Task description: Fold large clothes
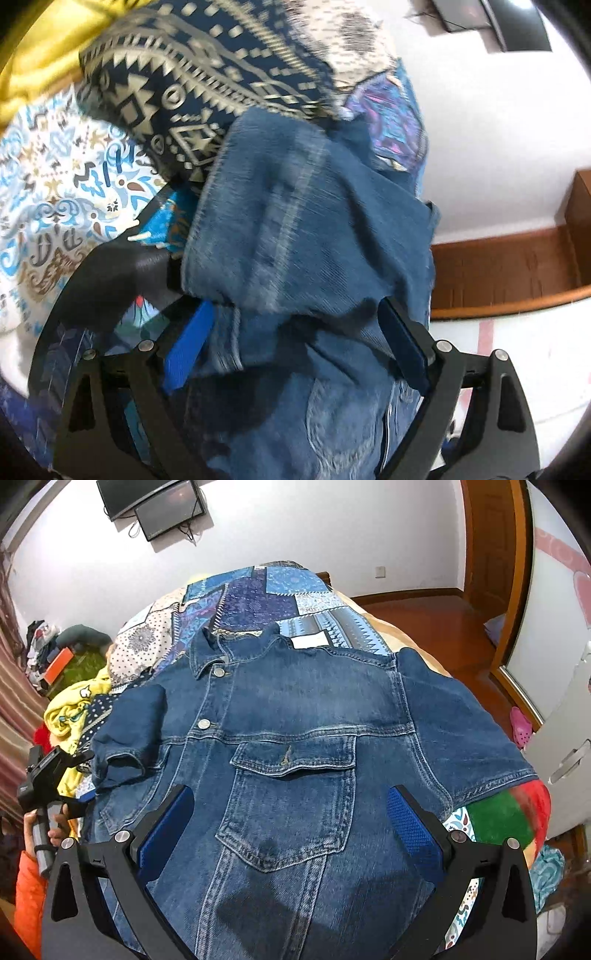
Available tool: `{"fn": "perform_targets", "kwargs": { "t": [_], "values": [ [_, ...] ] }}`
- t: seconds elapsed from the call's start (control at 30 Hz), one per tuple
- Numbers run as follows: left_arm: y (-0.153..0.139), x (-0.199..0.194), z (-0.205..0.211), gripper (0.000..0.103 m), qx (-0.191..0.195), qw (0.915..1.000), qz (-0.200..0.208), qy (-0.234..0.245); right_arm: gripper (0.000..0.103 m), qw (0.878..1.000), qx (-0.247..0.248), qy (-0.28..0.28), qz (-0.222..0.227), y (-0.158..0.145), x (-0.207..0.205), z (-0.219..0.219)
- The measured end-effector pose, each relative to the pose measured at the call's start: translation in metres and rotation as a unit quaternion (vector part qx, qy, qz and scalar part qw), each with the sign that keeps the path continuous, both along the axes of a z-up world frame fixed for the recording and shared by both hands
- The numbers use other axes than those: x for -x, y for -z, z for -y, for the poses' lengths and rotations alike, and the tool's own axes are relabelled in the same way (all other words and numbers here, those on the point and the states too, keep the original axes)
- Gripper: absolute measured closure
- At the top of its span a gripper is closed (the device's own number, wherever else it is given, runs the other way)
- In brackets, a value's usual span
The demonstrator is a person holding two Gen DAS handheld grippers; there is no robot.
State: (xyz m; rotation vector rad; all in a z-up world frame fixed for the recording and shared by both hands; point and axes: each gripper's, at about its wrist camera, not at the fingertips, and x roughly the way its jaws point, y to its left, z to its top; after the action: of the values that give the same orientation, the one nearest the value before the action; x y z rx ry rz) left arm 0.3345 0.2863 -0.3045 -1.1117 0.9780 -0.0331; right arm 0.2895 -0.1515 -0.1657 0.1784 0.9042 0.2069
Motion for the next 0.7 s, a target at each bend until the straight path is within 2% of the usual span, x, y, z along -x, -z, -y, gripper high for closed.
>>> {"fn": "perform_targets", "kwargs": {
  "t": [0.1, 0.13, 0.17, 0.23, 0.3, 0.33, 0.37, 0.4, 0.43, 0.5, 0.7],
  "values": [
    [0.013, -0.012, -0.006, 0.014, 0.033, 0.9994, 0.01, -0.009, 0.0, 1.0, 0.002, 0.0, -0.002, 0.002, -0.002, 0.0],
    [0.014, -0.016, -0.008, 0.018, 0.042, 0.9989, 0.013, -0.014, 0.0, 1.0, 0.002, 0.0, -0.003, 0.002, -0.003, -0.001],
    [0.013, -0.019, -0.01, 0.027, 0.04, 0.9989, 0.011, -0.019, 0.0, 1.0, 0.003, 0.0, -0.004, 0.002, -0.003, -0.001],
    [0.005, -0.025, -0.012, 0.043, 0.007, 0.9998, 0.004, -0.017, 0.0, 1.0, 0.002, -0.001, -0.005, 0.002, -0.003, -0.002],
    [-0.006, -0.027, -0.012, 0.065, -0.034, 0.9993, 0.001, -0.013, 0.0, 1.0, 0.002, -0.003, -0.004, 0.001, -0.001, -0.001],
    [-0.015, -0.027, -0.011, 0.07, -0.064, 0.9979, 0.002, -0.009, 0.0, 1.0, 0.002, -0.003, -0.002, 0.0, 0.0, -0.001],
    [-0.028, -0.026, -0.007, 0.079, -0.102, 0.9948, 0.006, -0.003, 0.0, 1.0, 0.002, -0.004, 0.0, 0.0, 0.0, 0.0],
    [-0.038, -0.024, -0.005, 0.083, -0.128, 0.9917, 0.012, 0.001, 0.0, 1.0, 0.002, -0.004, 0.003, -0.002, 0.002, 0.001],
    [-0.056, -0.022, -0.001, 0.084, -0.166, 0.9858, 0.022, 0.004, 0.0, 1.0, 0.002, -0.003, 0.005, -0.003, 0.003, 0.002],
    [-0.087, -0.021, 0.008, 0.085, -0.212, 0.9763, 0.041, 0.009, 0.0, 1.0, -0.003, -0.003, 0.008, -0.005, 0.004, 0.005],
    [-0.185, -0.018, 0.051, 0.086, -0.278, 0.9513, 0.129, 0.033, 0.0, 1.0, -0.022, 0.006, 0.019, -0.01, 0.011, 0.022]
  ]
}}
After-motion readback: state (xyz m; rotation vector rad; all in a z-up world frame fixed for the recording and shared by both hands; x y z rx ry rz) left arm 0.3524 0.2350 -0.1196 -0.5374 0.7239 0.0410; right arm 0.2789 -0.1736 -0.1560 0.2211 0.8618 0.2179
